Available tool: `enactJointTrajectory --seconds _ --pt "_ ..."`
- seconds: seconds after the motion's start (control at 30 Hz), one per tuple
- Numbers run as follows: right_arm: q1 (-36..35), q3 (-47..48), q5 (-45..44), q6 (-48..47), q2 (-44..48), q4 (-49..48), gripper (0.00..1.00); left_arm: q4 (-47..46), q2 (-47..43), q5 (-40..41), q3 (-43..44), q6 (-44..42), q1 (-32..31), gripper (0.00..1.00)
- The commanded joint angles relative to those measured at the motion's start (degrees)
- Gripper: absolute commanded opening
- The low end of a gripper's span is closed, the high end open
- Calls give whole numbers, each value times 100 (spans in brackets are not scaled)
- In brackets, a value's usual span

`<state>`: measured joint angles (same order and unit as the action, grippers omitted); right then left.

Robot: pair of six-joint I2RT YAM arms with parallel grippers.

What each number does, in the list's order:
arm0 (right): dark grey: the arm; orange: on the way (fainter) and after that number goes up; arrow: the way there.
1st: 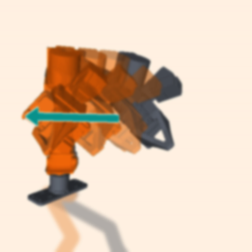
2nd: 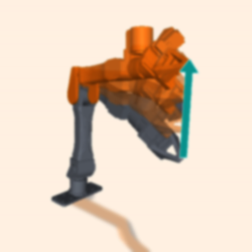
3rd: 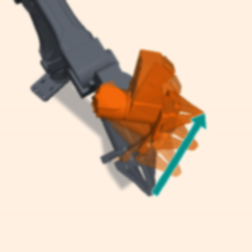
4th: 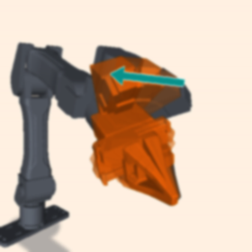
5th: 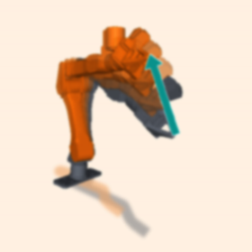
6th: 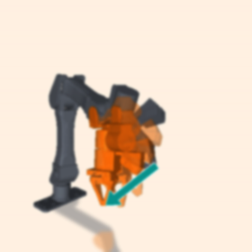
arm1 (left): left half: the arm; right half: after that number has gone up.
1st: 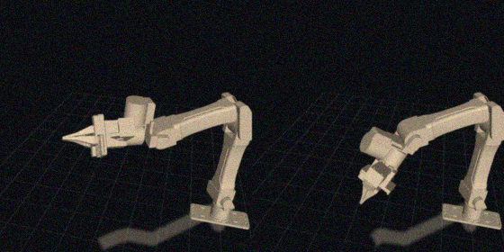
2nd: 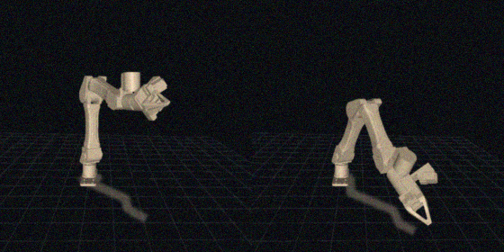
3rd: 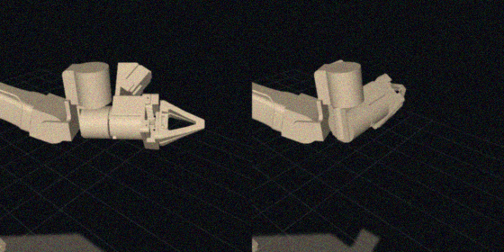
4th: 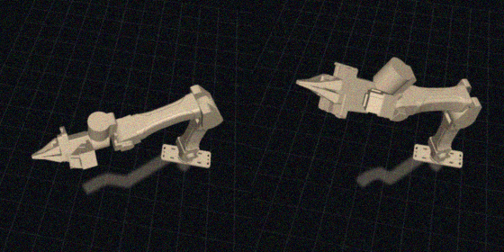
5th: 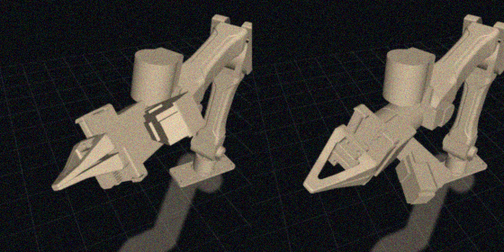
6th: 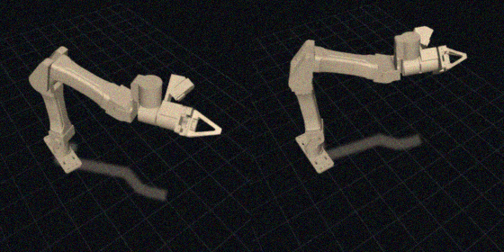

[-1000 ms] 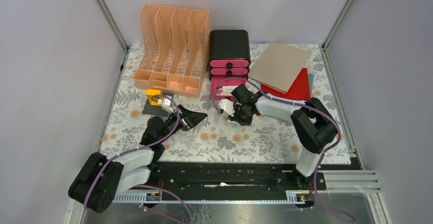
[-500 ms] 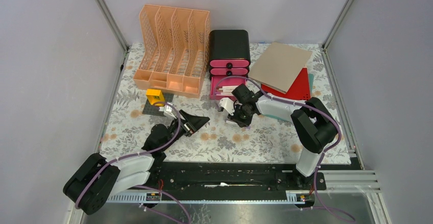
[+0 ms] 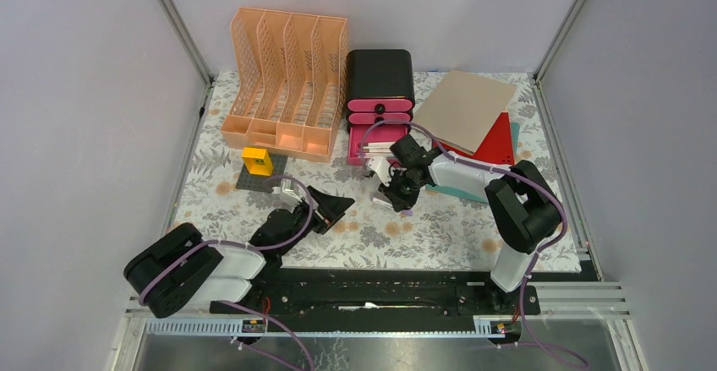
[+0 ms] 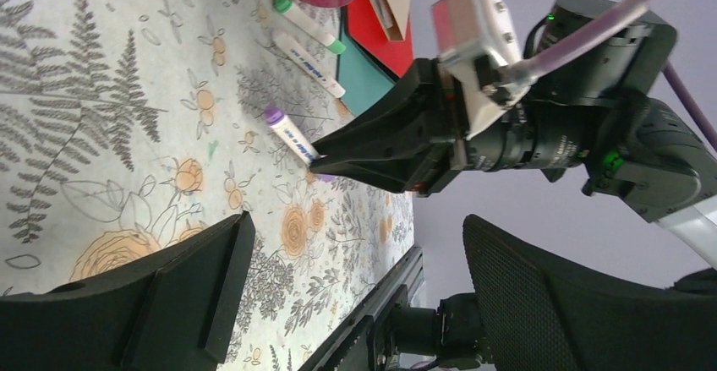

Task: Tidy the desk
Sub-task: Pick up the stationery from the center of the board.

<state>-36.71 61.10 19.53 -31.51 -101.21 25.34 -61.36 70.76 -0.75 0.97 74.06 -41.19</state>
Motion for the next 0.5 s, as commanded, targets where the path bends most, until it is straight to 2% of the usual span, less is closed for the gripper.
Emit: enactJointTrajectory --seconds 0.0,0.2,0.47 --pt "134 76 482 202 300 -20 0 -729 406 331 69 337 -138 98" --pt "264 103 971 345 430 -16 0 -948 965 389 336 388 -300 98" --pt "343 139 1628 523 488 -3 0 -1478 2081 391 847 467 -475 85"
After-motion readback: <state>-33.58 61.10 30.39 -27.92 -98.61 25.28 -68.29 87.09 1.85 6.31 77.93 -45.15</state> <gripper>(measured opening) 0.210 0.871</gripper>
